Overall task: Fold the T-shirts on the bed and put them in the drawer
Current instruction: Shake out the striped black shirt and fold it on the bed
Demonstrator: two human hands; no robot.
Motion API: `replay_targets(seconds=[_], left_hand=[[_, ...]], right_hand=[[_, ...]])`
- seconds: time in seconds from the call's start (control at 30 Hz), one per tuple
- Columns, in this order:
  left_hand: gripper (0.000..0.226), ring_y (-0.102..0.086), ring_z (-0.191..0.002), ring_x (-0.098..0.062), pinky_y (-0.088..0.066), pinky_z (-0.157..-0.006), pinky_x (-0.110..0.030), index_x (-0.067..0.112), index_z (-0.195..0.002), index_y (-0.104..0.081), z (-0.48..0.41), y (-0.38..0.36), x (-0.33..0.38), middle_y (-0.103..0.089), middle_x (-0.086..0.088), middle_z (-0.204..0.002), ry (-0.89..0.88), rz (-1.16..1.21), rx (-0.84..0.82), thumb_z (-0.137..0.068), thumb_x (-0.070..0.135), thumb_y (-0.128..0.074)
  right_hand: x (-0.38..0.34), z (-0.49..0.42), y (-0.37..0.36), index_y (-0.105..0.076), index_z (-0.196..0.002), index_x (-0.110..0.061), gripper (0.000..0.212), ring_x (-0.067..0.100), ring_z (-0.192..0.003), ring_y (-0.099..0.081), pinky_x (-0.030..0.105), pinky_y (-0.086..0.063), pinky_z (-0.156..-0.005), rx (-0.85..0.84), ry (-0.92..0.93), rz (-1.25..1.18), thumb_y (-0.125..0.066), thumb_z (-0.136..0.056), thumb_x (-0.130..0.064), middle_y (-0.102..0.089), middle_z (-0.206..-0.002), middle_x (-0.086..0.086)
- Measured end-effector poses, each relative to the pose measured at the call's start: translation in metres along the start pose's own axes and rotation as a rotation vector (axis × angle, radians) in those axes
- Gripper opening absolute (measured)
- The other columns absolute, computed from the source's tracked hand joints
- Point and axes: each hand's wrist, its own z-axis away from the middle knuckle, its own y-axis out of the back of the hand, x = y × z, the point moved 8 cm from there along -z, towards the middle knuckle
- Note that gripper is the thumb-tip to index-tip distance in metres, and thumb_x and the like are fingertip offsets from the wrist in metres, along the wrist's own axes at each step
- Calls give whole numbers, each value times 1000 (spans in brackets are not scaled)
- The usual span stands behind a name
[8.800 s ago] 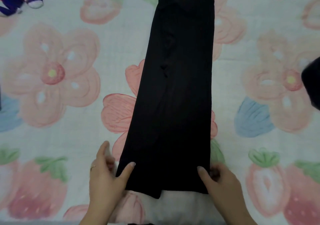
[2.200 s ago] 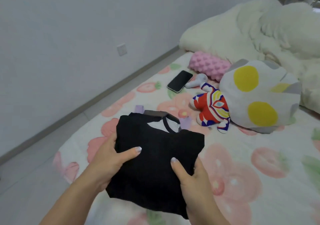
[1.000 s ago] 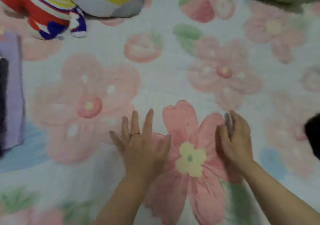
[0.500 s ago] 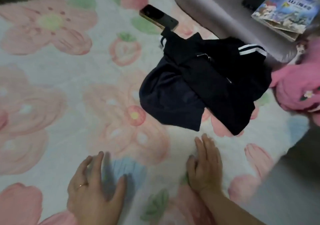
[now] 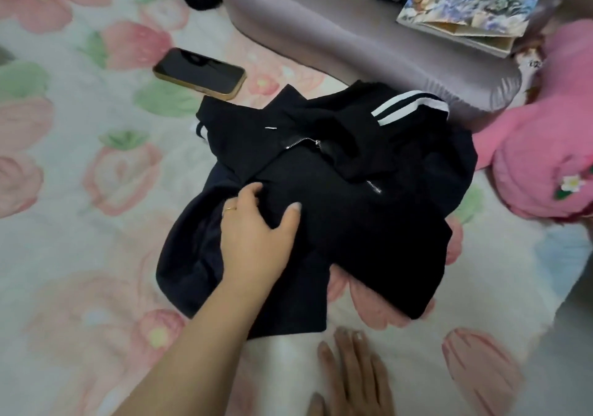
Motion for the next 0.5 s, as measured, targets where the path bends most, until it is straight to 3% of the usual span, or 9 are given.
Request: replay_targets(seconds=[0.07,0.13,0.2,0.3,0.37,0.43,0.5], left_hand=[[72,-32,-121,-26,-28,-99,-34,21,-134,-40,1,-19,12,-35,-10,-129,3,-83,-6,-74,47,-68],[73,-22,-124,-23,-18,-101,-38,26,-132,-43,9,-36,34,-26,-7,-135,-142,-160,43,-70,56,-67],[72,-16,-126,-17,-9,-99,-38,27,-129,-48,12,-54,57,-24,-4,-138,-255,-168,27,-68,61,-65],[60,-19,-126,-17,-9,-97,-38,25,-124,-53,-5,-78,76,-31,1,-136,-196,-151,-49,-75,57,-63],[31,-29,-122,-19,-15,-95,-39,20,-99,-59,-16,-84,88,-47,3,-119,-159,-186,-85,-86,47,-55],[25,-46,-102,-19,-22,-93,-35,21,-72,-44,-19,-70,102,-50,4,-80,-242,-106,-14,-93,34,-47],[12,-51,-83,-17,-32,-86,-21,21,-82,-48,-25,-20,111,-48,3,-74,-408,149,162,-93,21,-43]], right_hand=[[1,1,-2,-53,-111,-22,42,14,-142,-23,35,-30,-103,15,-20,-4,-22,-87,-37,-67,-108,11],[2,3,-4,-54,-111,-24,43,14,-141,-25,35,-31,-102,29,-46,-16,-21,-88,-38,-64,-117,7],[3,6,-7,-54,-112,-26,43,15,-140,-27,35,-31,-103,31,-61,-21,-21,-87,-39,-58,-128,3],[3,10,-8,-54,-114,-28,42,19,-134,-35,35,-29,-105,8,-65,-29,-26,-84,-38,-59,-123,4],[4,9,-3,-53,-117,-28,43,22,-130,-41,36,-28,-106,-6,-88,-47,-37,-78,-35,-58,-125,5],[4,7,0,-51,-120,-27,55,23,-129,-42,37,-28,-107,-68,-109,-75,-48,-66,-34,-54,-131,5],[2,8,1,-48,-125,-22,61,25,-131,-39,40,-29,-107,-138,-86,-89,-50,-64,-34,-49,-135,7]])
